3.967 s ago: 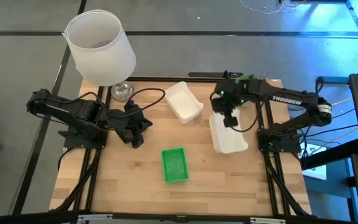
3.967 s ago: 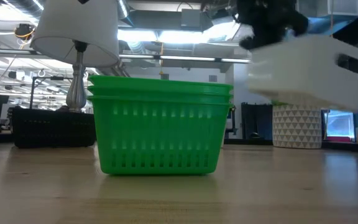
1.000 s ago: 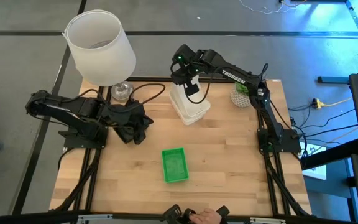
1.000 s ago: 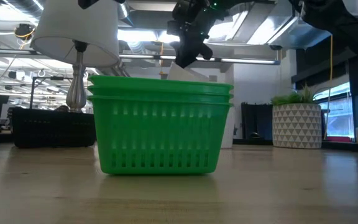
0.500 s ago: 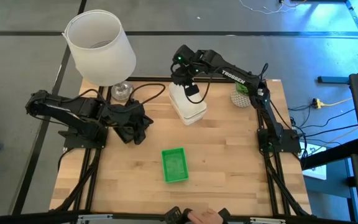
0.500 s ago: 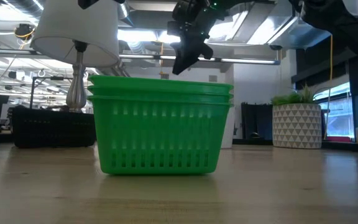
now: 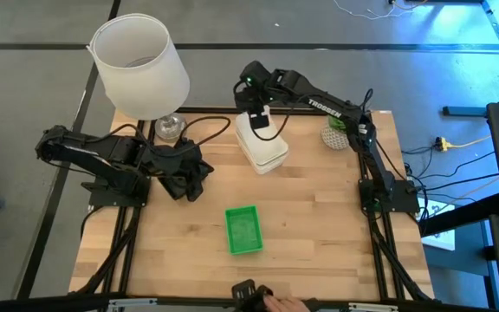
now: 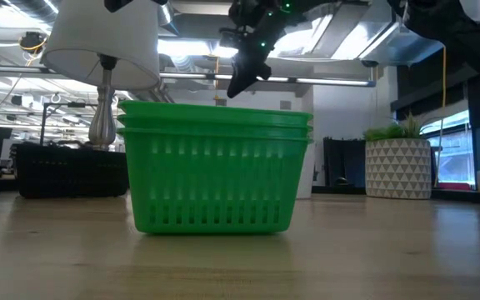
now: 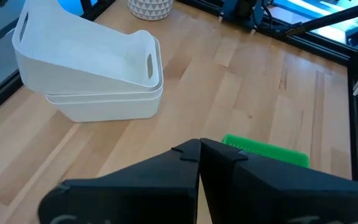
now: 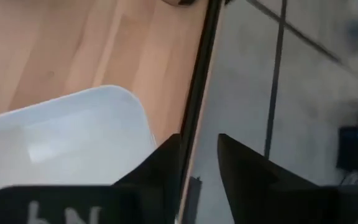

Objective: Stack baskets by color
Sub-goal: Stack the right white bin on the other white bins

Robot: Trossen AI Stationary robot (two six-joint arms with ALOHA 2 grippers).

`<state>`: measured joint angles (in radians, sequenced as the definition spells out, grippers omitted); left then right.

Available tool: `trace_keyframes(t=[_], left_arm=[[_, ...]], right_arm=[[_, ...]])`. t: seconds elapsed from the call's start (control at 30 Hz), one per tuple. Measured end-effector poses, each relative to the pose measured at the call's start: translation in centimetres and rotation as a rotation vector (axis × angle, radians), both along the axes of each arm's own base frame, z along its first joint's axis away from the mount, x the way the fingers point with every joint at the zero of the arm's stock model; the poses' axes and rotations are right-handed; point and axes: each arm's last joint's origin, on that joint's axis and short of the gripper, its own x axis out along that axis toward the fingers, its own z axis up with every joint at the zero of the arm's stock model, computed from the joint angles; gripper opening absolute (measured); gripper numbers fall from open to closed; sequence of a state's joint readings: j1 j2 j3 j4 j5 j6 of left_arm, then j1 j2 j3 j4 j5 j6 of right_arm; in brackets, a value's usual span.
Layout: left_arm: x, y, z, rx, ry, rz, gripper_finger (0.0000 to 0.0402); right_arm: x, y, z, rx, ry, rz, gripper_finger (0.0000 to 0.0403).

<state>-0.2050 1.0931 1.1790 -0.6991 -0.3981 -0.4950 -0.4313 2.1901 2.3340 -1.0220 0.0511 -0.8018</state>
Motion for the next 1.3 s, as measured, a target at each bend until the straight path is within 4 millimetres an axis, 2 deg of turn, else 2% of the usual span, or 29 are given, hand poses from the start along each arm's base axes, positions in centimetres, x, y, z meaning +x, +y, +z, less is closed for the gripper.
trace_keyframes(t=[0.1,0.27,0.43,0.73,0.9,1.07,1.17,1.3], left_arm=[[0.0,0.0,0.0,0.001,0.004,0.000,0.0000],[0.0,0.0,0.0,0.002,0.006,0.000,0.0000],[0.0,0.0,-0.1,0.002,0.006,0.000,0.0000],[-0.1,0.0,-0.1,0.001,0.007,0.000,0.0000],[0.0,0.0,-0.1,0.001,0.007,0.000,0.0000],[0.0,0.0,-0.1,-0.005,0.009,-0.009,0.0000],[-0.1,0.0,-0.1,-0.010,0.012,-0.016,0.0000],[-0.1,-0.1,-0.1,-0.010,0.018,-0.019,0.0000]], right_arm=[[0.0,0.0,-0.1,0.039,-0.015,-0.052,0.0074],[0.0,0.1,-0.1,0.069,-0.029,-0.025,0.0009],[0.3,-0.5,-0.5,0.066,-0.043,-0.033,0.0004],[2.0,-1.3,-4.8,0.124,0.042,-0.048,0.0001],[2.2,-1.4,-5.4,0.104,0.065,-0.038,0.0001],[1.6,-0.9,-3.9,0.021,0.095,-0.084,0.0000],[0.3,0.5,-1.3,0.013,0.089,-0.083,0.0000],[-2.0,3.1,1.7,0.163,0.080,-0.076,0.0000]])
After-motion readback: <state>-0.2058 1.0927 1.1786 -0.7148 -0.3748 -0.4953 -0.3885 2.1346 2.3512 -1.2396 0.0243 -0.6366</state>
